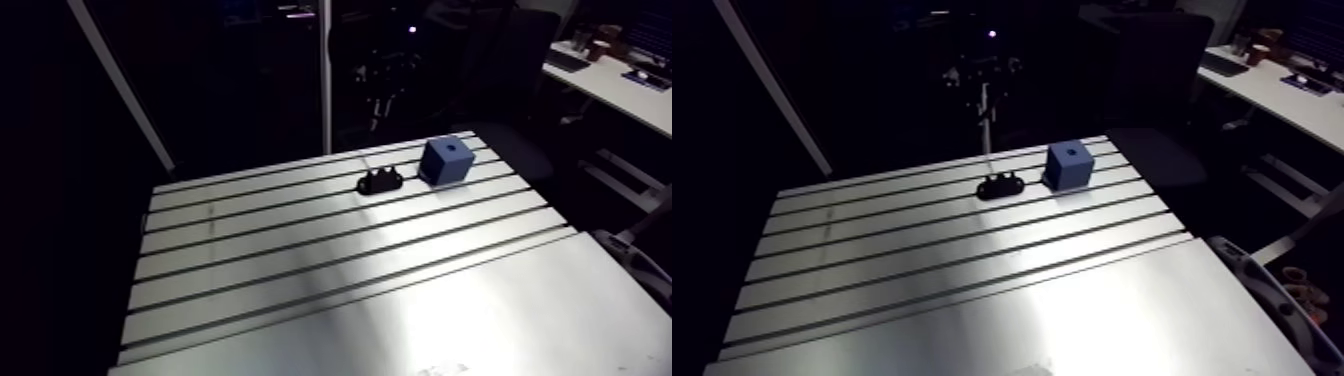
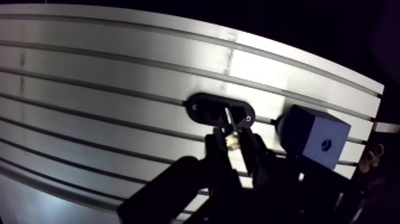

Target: Pick up the M10 bolt and insert it into the hex recess until seated.

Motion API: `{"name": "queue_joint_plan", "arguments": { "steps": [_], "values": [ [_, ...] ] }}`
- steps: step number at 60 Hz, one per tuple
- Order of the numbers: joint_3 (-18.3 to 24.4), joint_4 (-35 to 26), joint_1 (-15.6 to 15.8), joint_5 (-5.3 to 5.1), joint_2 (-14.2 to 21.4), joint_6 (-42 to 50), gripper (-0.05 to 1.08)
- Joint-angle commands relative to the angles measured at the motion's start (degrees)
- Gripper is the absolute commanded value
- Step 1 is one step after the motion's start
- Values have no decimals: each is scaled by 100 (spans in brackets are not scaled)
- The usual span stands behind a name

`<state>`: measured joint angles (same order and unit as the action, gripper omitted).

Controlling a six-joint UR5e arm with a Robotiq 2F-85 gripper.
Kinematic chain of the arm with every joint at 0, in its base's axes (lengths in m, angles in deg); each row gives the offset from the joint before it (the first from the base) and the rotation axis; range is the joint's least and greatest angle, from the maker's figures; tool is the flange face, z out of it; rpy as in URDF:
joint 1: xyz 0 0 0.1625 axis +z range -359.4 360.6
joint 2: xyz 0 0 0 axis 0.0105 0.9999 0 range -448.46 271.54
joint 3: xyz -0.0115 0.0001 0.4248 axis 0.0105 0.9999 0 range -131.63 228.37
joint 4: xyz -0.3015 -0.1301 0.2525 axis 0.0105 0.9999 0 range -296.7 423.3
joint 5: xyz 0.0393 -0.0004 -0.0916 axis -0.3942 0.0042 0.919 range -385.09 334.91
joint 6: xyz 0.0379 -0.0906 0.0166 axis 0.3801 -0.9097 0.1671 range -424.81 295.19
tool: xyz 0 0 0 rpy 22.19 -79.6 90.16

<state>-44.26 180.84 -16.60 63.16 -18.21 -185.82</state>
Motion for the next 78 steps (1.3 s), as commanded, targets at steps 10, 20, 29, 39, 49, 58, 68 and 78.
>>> {"name": "queue_joint_plan", "arguments": {
  "steps": [10, 20, 29, 39, 49, 58, 68, 78],
  "values": [
    [594, -1177, -72, 147, 151, -2217, 93],
    [783, -1419, -176, 562, 135, -2810, 93],
    [905, -1466, -196, 784, 92, -3065, 93],
    [1044, -1483, -347, 795, -10, -3196, 93],
    [1230, -1508, -474, 887, -247, -3322, 92],
    [1413, -1569, -571, 1004, -483, -3391, 92],
    [1580, -1690, -592, 1015, -653, -3391, 92],
    [1750, -1800, -642, 1089, -852, -3391, 92]
  ]
}}
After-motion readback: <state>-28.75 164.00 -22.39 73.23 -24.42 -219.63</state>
